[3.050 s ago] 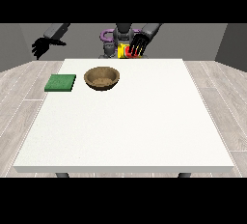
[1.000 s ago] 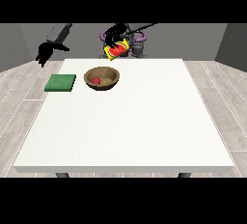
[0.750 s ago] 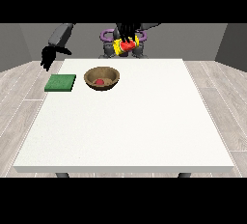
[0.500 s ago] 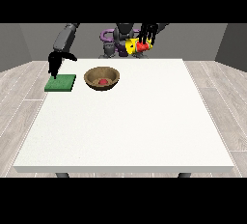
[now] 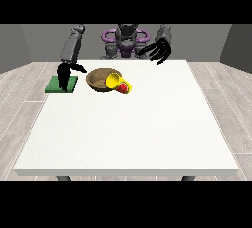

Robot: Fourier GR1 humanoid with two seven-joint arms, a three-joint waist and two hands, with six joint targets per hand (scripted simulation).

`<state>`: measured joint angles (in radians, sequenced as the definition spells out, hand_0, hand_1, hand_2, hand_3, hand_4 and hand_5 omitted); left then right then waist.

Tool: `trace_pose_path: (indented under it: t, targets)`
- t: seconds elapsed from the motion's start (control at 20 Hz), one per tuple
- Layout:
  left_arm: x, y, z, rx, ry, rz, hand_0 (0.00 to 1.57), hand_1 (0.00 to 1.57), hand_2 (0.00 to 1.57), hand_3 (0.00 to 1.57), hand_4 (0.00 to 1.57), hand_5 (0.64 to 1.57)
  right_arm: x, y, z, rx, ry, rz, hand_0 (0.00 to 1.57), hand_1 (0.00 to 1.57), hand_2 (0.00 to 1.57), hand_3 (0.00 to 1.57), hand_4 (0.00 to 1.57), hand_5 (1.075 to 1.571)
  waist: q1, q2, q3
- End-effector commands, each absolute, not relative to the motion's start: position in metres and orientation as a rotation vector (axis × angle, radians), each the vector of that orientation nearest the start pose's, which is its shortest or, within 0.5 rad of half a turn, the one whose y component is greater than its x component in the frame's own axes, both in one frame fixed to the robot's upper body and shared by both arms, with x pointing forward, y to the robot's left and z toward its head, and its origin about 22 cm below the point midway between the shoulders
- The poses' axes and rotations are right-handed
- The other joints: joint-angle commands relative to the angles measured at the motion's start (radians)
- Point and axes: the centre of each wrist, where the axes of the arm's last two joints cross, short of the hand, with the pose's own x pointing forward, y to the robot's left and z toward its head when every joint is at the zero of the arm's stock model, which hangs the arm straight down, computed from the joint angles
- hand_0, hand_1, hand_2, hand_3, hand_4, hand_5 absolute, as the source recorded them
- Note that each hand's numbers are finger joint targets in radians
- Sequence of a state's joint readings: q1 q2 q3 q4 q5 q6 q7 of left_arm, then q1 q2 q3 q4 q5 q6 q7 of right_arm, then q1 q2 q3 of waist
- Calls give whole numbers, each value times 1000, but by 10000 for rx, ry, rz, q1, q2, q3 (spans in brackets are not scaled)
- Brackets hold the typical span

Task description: Pick the cup and pour the ball into the bowl, then pick the bowl and place it on the pad

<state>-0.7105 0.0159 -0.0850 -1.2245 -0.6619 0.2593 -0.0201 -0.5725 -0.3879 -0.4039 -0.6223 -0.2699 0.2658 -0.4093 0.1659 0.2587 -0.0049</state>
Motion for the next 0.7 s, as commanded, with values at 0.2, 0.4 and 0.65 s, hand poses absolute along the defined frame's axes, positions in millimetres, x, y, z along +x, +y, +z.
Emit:
trace_pose_path:
  t: [0.2, 0.4, 0.65]
  targets:
    - [370, 167, 61, 2886, -19964, -3030, 0, 0, 0, 0, 0, 1518, 361, -334, -8, 787, -16896, -1532, 0, 0, 0, 0, 294, 1553, -932, 203, 33]
    - [374, 169, 46, 2598, -19227, -2925, 0, 0, 0, 0, 0, 1523, 378, -298, 2, 1054, -16254, -1213, 0, 0, 0, 0, 20, 1540, -1287, -511, 45]
    - [374, 185, 39, 2753, -18773, -2757, 0, 0, 0, 0, 0, 1533, 360, -285, -31, 1188, -15676, -1027, 0, 0, 0, 0, 82, 1543, -1482, -935, 49]
